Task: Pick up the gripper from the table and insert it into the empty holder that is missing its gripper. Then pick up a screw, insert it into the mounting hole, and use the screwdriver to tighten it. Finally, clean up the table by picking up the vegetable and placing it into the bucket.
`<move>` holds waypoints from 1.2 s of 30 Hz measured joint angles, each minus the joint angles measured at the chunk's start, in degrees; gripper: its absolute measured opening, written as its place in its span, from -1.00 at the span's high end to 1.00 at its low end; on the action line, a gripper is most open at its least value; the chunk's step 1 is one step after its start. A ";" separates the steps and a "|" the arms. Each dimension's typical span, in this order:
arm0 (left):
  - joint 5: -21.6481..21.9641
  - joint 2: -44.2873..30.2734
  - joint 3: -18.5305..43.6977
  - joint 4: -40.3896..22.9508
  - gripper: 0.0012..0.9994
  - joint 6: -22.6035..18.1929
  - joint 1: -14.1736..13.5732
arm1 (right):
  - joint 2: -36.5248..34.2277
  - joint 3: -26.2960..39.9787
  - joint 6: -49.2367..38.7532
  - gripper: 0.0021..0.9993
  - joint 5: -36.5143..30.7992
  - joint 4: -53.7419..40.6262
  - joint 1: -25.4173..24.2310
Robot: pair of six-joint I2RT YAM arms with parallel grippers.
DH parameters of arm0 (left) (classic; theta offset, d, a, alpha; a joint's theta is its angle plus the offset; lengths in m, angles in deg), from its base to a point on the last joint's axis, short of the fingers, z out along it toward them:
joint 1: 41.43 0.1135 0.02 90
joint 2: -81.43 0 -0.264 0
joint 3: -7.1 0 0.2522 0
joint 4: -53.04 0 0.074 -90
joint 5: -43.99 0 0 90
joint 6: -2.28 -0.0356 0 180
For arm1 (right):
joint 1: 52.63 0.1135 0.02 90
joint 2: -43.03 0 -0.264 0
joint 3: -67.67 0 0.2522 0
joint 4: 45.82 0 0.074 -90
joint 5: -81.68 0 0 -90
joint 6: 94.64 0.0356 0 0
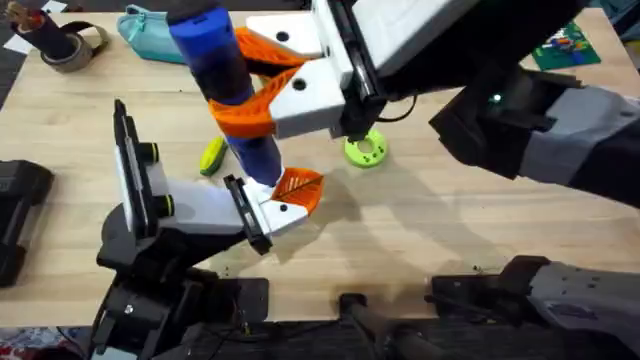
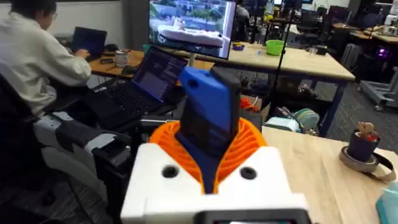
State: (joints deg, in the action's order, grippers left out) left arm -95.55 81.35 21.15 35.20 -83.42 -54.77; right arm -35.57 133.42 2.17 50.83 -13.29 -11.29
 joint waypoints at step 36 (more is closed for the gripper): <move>-0.02 -0.02 0.00 -0.02 0.97 0.02 0.00 | 0.00 -0.83 -0.02 0.89 0.34 1.09 -0.02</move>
State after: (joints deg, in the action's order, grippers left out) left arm -95.57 81.33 21.15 35.18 -83.40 -54.77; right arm -35.57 132.59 2.15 51.17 -12.21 -11.31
